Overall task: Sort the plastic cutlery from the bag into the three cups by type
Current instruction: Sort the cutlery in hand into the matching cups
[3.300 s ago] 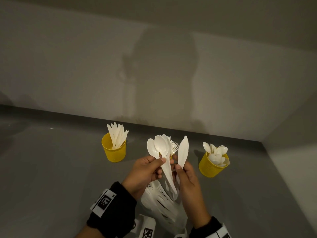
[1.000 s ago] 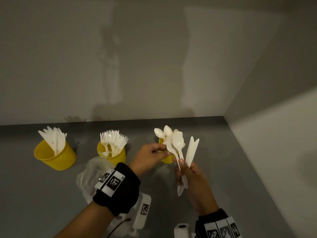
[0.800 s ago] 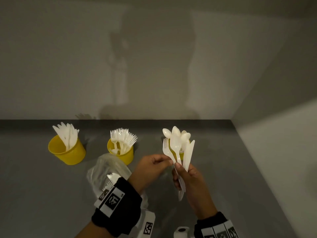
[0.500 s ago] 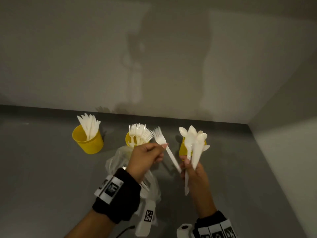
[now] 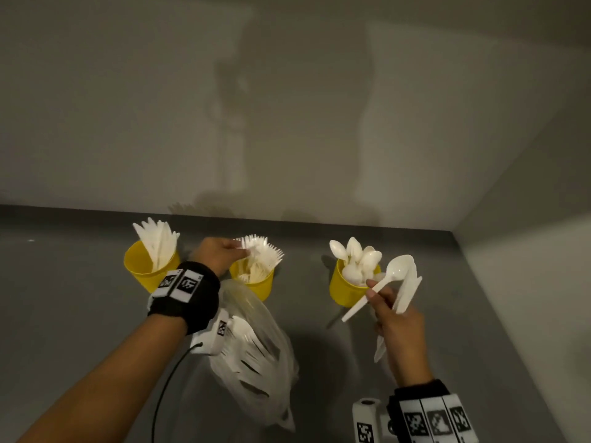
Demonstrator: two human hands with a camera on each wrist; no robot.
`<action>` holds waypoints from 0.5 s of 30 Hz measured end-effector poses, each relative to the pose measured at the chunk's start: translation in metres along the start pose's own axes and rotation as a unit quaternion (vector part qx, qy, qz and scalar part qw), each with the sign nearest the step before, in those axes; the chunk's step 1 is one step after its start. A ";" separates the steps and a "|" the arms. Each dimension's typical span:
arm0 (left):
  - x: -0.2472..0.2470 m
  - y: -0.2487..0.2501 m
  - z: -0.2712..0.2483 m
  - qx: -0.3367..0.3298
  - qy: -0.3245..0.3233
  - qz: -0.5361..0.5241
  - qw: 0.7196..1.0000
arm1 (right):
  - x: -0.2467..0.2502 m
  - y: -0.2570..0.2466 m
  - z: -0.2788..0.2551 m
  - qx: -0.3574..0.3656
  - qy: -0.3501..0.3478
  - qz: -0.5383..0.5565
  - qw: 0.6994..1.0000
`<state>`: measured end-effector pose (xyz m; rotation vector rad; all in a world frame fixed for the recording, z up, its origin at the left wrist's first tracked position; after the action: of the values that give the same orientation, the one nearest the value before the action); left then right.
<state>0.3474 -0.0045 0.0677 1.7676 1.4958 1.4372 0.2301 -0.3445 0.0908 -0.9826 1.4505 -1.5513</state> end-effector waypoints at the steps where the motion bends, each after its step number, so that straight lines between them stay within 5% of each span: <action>1: 0.003 -0.001 0.001 -0.010 0.007 0.003 1.000 | 0.006 -0.005 0.007 0.013 0.010 -0.021 1.000; 9: 0.027 0.011 -0.059 -0.089 0.019 0.011 0.996 | 0.063 -0.028 0.082 0.082 0.126 -0.116 0.982; 15: 0.052 -0.046 -0.107 -0.076 -0.016 -0.033 0.996 | 0.026 0.029 0.111 -0.009 0.002 -0.236 0.972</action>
<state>0.2263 0.0260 0.0931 1.6291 1.3774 1.4419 0.3226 -0.4139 0.0680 -1.4096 1.2914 -1.8735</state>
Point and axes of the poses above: each hand's wrist, its own z-axis towards the middle knuckle, its own x-axis out of the back of the hand, y = z × x, the point moved 10 cm from there along z, towards the middle knuckle, and after that the axes turned 9 degrees about x, right-handed, at the moved point
